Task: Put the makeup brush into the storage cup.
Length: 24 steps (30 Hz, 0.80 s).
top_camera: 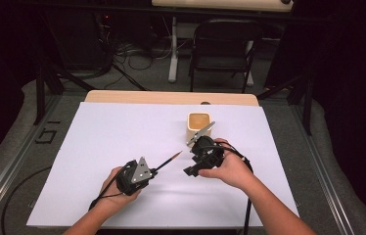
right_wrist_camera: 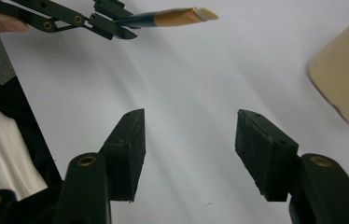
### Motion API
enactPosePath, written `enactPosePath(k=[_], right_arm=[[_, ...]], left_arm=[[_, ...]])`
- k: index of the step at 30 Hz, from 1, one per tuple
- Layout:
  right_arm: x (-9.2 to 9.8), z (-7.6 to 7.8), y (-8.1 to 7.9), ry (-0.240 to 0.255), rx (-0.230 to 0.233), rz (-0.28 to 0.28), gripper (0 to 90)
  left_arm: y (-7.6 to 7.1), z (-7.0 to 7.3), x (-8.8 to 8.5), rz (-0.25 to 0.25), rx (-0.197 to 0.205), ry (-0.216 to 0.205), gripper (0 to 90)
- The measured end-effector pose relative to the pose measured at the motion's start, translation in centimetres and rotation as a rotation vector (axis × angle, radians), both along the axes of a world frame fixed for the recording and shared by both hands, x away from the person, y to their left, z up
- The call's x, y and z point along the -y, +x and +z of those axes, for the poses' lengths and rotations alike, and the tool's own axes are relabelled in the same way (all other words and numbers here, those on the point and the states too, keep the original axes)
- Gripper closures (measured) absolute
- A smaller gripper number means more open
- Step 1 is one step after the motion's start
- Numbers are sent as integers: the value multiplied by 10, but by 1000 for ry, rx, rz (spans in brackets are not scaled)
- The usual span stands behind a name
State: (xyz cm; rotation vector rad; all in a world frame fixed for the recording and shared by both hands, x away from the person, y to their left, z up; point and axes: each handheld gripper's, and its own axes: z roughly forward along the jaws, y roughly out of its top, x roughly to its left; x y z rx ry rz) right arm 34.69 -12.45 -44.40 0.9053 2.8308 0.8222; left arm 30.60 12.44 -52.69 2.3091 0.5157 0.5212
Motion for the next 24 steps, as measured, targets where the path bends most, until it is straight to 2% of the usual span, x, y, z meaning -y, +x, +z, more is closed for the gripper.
enactPosePath(k=[1, 8, 9, 16, 20, 22, 24], right_arm=[[-1, -1, 0, 8, 17, -2, 447], [-5, -2, -1, 8, 53, -7, 445], [-6, -3, -1, 24, 69, -4, 444], [-10, -4, 1, 23, 74, -5, 469], [-10, -6, 2, 60, 72, -14, 499], [-10, -7, 2, 49, 71, -11, 501], [-9, -9, 2, 63, 71, -22, 506]], left_arm=[[0, 0, 0, 3, -10, -12, 857], [5, -1, -5, 22, -67, -92, 857], [6, -1, -6, 25, -73, -99, 857], [10, -2, -12, 49, -104, -144, 857], [12, -3, -15, 56, -122, -171, 857], [12, -4, -15, 61, -130, -185, 857], [13, -3, -16, 64, -140, -199, 857]])
